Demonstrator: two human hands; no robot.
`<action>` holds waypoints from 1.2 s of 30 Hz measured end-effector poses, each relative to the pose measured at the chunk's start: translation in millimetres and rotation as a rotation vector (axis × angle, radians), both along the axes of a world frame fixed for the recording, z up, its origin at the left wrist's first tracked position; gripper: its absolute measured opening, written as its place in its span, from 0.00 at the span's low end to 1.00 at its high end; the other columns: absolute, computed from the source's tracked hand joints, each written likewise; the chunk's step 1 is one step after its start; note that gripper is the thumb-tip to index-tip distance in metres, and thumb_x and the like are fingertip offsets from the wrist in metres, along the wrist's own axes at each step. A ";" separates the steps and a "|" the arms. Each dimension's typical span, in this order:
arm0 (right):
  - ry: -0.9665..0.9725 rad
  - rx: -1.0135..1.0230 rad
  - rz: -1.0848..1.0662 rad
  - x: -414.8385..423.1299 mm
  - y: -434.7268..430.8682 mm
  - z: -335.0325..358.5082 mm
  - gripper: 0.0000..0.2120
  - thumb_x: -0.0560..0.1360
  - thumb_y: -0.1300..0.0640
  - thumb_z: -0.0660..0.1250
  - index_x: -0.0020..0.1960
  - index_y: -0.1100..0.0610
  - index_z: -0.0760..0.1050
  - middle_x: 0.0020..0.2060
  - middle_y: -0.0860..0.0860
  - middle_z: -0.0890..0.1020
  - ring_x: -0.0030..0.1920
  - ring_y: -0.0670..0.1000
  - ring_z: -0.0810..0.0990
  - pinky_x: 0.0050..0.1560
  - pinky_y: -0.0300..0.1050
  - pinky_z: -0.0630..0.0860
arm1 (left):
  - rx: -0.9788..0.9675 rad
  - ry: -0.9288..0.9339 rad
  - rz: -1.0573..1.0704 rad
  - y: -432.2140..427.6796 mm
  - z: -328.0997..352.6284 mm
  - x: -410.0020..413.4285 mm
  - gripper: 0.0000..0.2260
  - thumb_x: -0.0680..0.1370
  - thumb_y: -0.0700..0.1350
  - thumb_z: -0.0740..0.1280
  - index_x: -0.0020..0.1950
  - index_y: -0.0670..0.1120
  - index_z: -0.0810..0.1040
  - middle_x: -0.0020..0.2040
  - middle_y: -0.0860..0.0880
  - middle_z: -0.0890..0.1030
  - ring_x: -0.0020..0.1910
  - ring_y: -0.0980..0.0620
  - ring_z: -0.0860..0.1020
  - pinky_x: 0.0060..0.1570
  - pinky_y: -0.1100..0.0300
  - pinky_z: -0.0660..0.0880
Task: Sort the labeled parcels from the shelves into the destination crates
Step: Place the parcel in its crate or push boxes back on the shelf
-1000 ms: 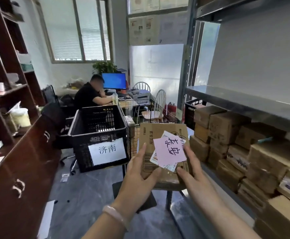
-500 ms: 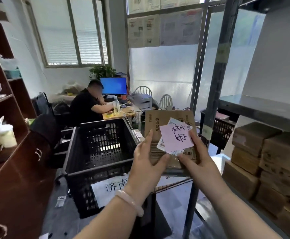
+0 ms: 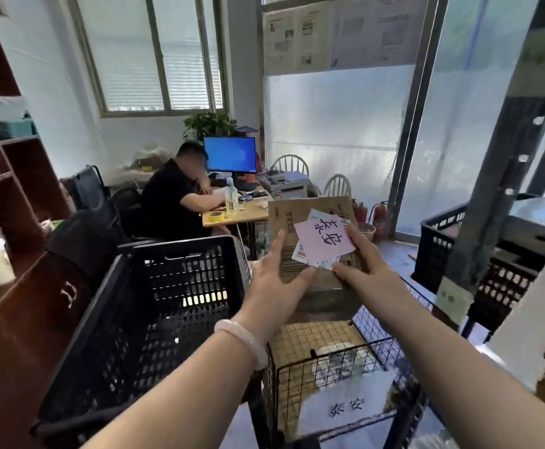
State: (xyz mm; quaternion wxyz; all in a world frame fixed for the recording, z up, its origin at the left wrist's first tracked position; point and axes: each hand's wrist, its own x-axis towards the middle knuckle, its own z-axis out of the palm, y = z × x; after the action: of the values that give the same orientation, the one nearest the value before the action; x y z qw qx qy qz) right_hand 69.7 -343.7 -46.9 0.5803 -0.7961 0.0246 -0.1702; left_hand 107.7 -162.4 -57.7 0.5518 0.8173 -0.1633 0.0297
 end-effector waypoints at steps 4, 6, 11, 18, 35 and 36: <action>0.145 0.108 0.109 62.8 -25.9 -27.0 0.27 0.75 0.51 0.70 0.56 0.19 0.66 0.57 0.35 0.71 0.53 0.43 0.76 0.46 0.41 0.76 | 0.095 0.121 0.029 -17.8 -18.1 51.3 0.36 0.75 0.62 0.69 0.77 0.69 0.51 0.73 0.50 0.64 0.65 0.48 0.69 0.65 0.45 0.73; 0.218 0.171 0.134 89.5 -37.7 -44.2 0.24 0.75 0.54 0.70 0.55 0.23 0.70 0.57 0.41 0.74 0.53 0.49 0.80 0.46 0.45 0.80 | 0.201 0.147 0.044 -23.8 -28.5 72.2 0.36 0.74 0.65 0.68 0.77 0.67 0.52 0.72 0.49 0.66 0.65 0.48 0.69 0.66 0.45 0.71; 0.442 0.313 0.184 130.6 -50.1 -82.0 0.21 0.75 0.59 0.70 0.57 0.33 0.76 0.61 0.52 0.73 0.41 0.55 0.86 0.35 0.46 0.80 | 0.595 0.214 0.108 -30.1 -53.5 108.2 0.37 0.72 0.74 0.59 0.78 0.65 0.53 0.73 0.44 0.69 0.72 0.42 0.65 0.72 0.43 0.63; 0.634 0.249 0.212 160.1 -49.2 -112.7 0.22 0.75 0.57 0.70 0.62 0.35 0.74 0.72 0.59 0.63 0.42 0.59 0.85 0.47 0.62 0.82 | 1.062 0.193 0.060 -36.8 -72.5 138.0 0.37 0.75 0.74 0.51 0.80 0.57 0.56 0.75 0.44 0.68 0.77 0.40 0.57 0.75 0.38 0.50; 0.778 -0.489 0.463 191.1 -10.4 -173.7 0.36 0.77 0.45 0.66 0.78 0.38 0.49 0.74 0.57 0.62 0.63 0.56 0.73 0.62 0.53 0.75 | 0.858 -0.017 0.170 13.4 -83.8 149.8 0.26 0.80 0.67 0.53 0.77 0.61 0.63 0.79 0.54 0.61 0.79 0.50 0.51 0.75 0.44 0.48; 0.799 -0.542 0.488 191.1 -12.4 -174.6 0.38 0.76 0.44 0.66 0.78 0.38 0.46 0.74 0.57 0.62 0.64 0.57 0.72 0.64 0.54 0.74 | 0.848 -0.010 0.165 14.2 -84.6 148.3 0.27 0.79 0.67 0.53 0.77 0.61 0.62 0.79 0.54 0.61 0.79 0.51 0.51 0.76 0.44 0.47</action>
State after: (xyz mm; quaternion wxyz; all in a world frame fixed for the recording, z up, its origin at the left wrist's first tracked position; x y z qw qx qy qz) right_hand 260.8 -356.2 -221.4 0.3223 -0.9026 0.0129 0.2852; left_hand 256.0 -148.2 -142.2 0.1623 0.9818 -0.0981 0.0082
